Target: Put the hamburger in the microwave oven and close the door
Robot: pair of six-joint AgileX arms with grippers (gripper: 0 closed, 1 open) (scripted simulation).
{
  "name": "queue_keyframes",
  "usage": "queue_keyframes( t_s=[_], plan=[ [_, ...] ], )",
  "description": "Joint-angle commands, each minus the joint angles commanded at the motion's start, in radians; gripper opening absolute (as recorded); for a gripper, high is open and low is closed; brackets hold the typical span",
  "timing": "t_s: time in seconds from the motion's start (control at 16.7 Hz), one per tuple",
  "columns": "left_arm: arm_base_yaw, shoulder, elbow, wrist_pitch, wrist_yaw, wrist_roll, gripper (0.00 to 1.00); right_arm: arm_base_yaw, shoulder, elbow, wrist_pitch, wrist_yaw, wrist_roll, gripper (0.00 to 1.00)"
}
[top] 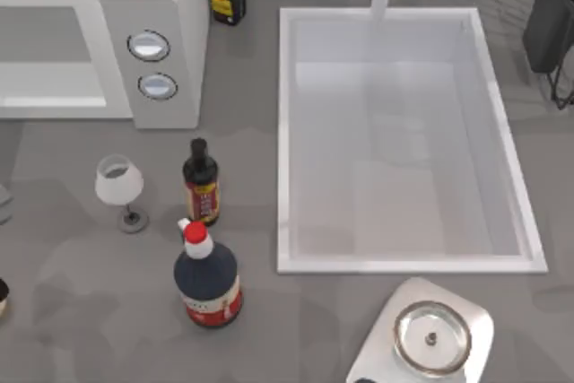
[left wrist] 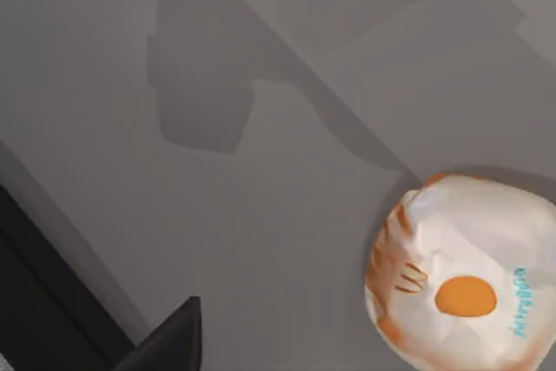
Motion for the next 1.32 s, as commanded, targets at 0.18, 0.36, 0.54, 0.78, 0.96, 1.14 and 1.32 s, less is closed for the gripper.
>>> queue_keyframes(
  t_s=[0.18,0.36,0.54,0.78,0.96,1.14,1.32],
  plan=[
    [0.025,0.227,0.130,-0.130,0.002,0.180,1.00,0.000,0.000,0.000,0.000,0.000,0.000,1.00],
    [0.045,0.380,0.224,-0.222,0.000,0.302,1.00,0.000,0.000,0.000,0.000,0.000,0.000,1.00],
    [0.055,0.447,0.267,-0.264,-0.001,0.356,1.00,0.000,0.000,0.000,0.000,0.000,0.000,1.00],
    [0.055,0.449,0.269,-0.265,-0.001,0.358,1.00,0.000,0.000,0.000,0.000,0.000,0.000,1.00],
    [0.052,0.456,0.256,-0.247,-0.001,0.356,1.00,0.000,0.000,0.000,0.000,0.000,0.000,1.00],
    [0.055,0.509,0.208,-0.146,-0.001,0.358,1.00,0.000,0.000,0.000,0.000,0.000,0.000,1.00],
    [0.056,0.580,0.140,0.005,-0.001,0.361,1.00,0.000,0.000,0.000,0.000,0.000,0.000,1.00]
  ],
)
